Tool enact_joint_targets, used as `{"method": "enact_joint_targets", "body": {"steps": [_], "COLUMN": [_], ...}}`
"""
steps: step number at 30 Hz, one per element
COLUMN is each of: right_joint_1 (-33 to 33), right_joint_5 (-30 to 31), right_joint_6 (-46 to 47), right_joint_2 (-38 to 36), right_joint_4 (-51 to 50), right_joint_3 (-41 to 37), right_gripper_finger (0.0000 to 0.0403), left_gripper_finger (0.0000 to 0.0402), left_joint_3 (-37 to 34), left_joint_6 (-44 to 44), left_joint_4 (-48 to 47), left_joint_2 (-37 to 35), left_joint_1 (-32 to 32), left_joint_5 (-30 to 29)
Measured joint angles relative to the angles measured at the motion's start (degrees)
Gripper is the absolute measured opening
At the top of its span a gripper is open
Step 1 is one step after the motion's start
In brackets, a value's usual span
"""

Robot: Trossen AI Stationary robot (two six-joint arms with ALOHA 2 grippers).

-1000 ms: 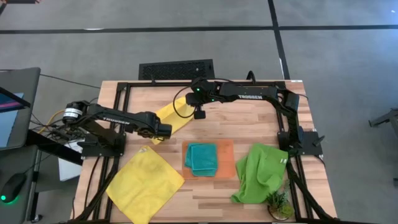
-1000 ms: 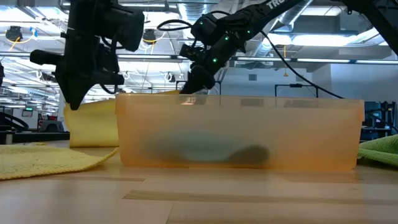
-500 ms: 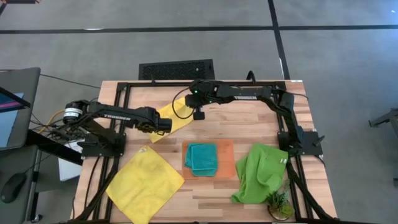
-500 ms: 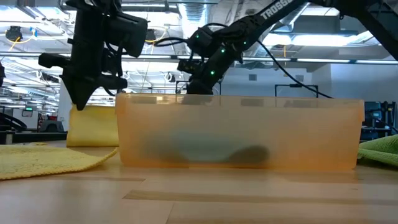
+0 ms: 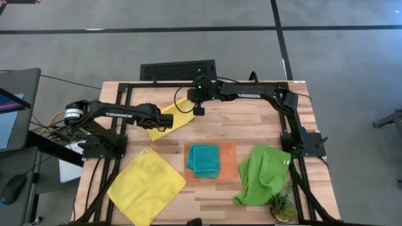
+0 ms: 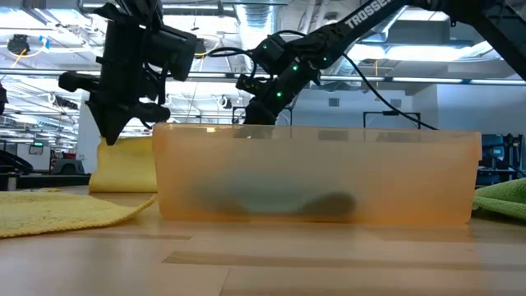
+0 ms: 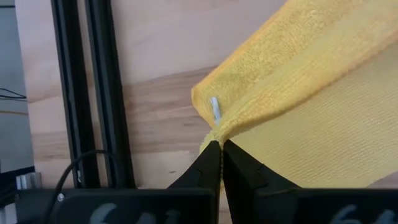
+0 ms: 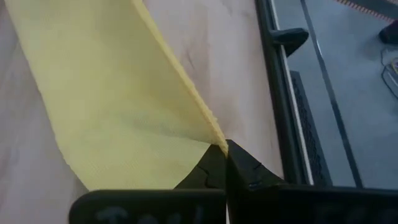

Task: Fold microfiber towels
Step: Fold the top yellow towel

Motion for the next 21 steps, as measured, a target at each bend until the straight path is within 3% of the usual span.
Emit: {"method": "enact_joint_targets", "body": {"steps": [12, 17, 21], "right_joint_1": [0.2, 0.1, -0.1], "right_joint_5": [-0.8, -0.2, 0.1], "right_joint_6": [0.0, -1.5, -3.0], "right_joint_2": [0.0, 0.0, 0.0], "right_joint_4": [0.5, 0.4, 1.0], "right_joint_3": [0.0, 0.0, 0.0], "right_gripper_finger": [0.001, 0.0031, 0.005], "left_gripper_finger": [0.0, 0.0003, 0.0028], "left_joint_3": [-7.2, -7.4, -7.4], "left_joint_6": [2.6, 4.2, 4.4], "left_joint_4": [6.5, 8.2, 8.8], "left_joint_2": [0.0, 0.0, 0.0], "left_joint_1": [3.0, 3.1, 3.5], "left_joint_5": [1.9, 0.7, 0.3]}}
